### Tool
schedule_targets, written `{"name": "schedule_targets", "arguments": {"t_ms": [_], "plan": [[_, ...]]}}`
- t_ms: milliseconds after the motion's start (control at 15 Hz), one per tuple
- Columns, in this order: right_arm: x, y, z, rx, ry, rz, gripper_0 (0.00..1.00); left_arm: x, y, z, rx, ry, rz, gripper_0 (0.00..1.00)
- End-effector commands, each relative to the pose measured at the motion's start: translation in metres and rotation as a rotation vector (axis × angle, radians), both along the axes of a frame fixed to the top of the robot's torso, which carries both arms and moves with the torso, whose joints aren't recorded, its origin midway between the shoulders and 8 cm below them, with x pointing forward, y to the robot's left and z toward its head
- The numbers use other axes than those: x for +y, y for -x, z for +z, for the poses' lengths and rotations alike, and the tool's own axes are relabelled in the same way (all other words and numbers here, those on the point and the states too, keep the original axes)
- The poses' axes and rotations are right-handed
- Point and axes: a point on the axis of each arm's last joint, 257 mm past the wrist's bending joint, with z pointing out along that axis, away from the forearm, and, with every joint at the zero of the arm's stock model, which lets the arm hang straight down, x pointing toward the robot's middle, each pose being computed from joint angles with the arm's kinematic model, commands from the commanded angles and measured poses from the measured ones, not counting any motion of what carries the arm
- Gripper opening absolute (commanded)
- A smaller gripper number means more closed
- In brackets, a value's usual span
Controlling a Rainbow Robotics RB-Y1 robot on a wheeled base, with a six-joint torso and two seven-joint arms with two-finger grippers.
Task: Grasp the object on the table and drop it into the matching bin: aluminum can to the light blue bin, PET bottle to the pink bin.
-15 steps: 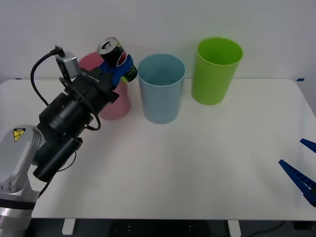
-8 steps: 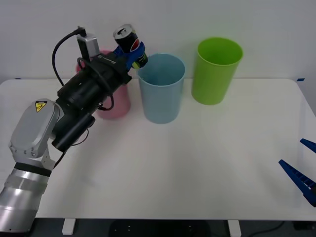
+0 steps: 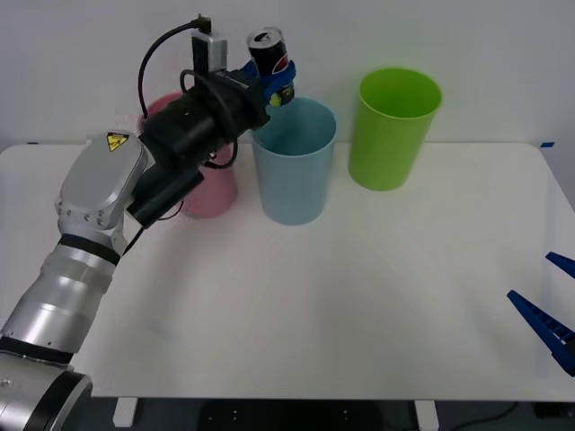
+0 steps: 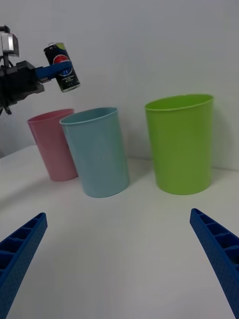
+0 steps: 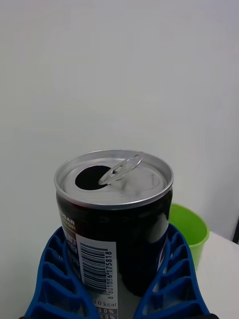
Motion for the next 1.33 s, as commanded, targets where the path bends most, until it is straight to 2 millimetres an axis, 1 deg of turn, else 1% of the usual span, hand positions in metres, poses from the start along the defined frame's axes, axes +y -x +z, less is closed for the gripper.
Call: {"name": "schedule_targets", "arguments": {"t_ms": [67,200,400,600,667,733,800,867,1333], "plan": [[0.000,0.000,0.000,0.000,0.000,0.000,1.00,-0.017,-0.009,0.002,-0.001,-0.050,-0.013,0.00],[0.000,0.000,0.000,0.000,0.000,0.000,1.00,-0.022,-0.011,0.003,-0.002,-0.065,-0.013,0.00],[0.000,0.000,0.000,0.000,0.000,0.000,1.00,-0.026,-0.008,0.002,0.001,-0.076,-0.031,0.00],[0.000,0.000,0.000,0.000,0.000,0.000,1.00,-0.027,-0.007,0.001,0.004,-0.076,-0.037,0.01],[0.000,0.000,0.000,0.000,0.000,0.000,1.00,-0.027,-0.007,0.001,0.005,-0.075,-0.037,0.07],[0.000,0.000,0.000,0.000,0.000,0.000,1.00,-0.027,-0.007,0.001,0.007,-0.071,-0.039,0.26],[0.000,0.000,0.000,0.000,0.000,0.000,1.00,-0.027,-0.007,0.001,0.005,-0.073,-0.038,0.84],[0.000,0.000,0.000,0.000,0.000,0.000,1.00,-0.027,-0.007,0.002,0.003,-0.074,-0.038,1.00],[0.000,0.000,0.000,0.000,0.000,0.000,1.00,-0.027,-0.006,0.002,0.015,-0.053,-0.046,1.00]]}}
